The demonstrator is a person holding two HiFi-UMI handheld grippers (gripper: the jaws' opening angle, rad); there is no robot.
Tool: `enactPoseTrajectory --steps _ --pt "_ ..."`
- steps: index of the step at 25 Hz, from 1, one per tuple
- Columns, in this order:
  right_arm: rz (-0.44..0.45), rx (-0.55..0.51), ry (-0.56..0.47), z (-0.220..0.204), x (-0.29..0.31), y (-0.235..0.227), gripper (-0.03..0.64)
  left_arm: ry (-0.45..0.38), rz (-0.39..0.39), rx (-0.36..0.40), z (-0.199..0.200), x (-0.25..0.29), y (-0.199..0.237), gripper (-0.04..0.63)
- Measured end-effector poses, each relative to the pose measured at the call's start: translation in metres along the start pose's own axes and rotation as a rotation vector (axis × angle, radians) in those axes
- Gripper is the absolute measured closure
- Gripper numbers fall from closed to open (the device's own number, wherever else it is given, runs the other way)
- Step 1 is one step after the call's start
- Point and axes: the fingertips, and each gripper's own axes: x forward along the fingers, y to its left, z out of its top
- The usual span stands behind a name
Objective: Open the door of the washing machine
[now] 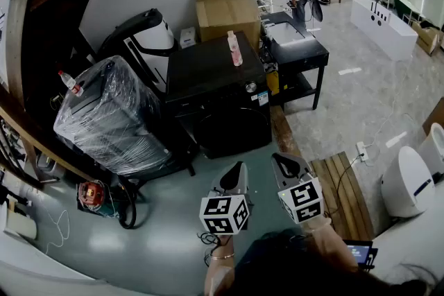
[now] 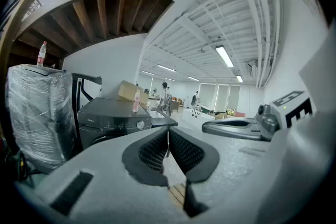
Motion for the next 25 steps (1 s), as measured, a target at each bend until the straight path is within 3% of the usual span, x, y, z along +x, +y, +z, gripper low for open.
enactPoseTrajectory --steps 15,25 --pt "-0.055 0.045 -0.024 -0.002 0.03 0.017 0.62 0.006 -0.041 0.02 0.001 0.003 0.04 0.58" --pt "-0.054 0.056 -0.01 -0.008 0.07 0.004 0.618 0.031 -0.063 0.019 0.003 0.041 0.061 0.58"
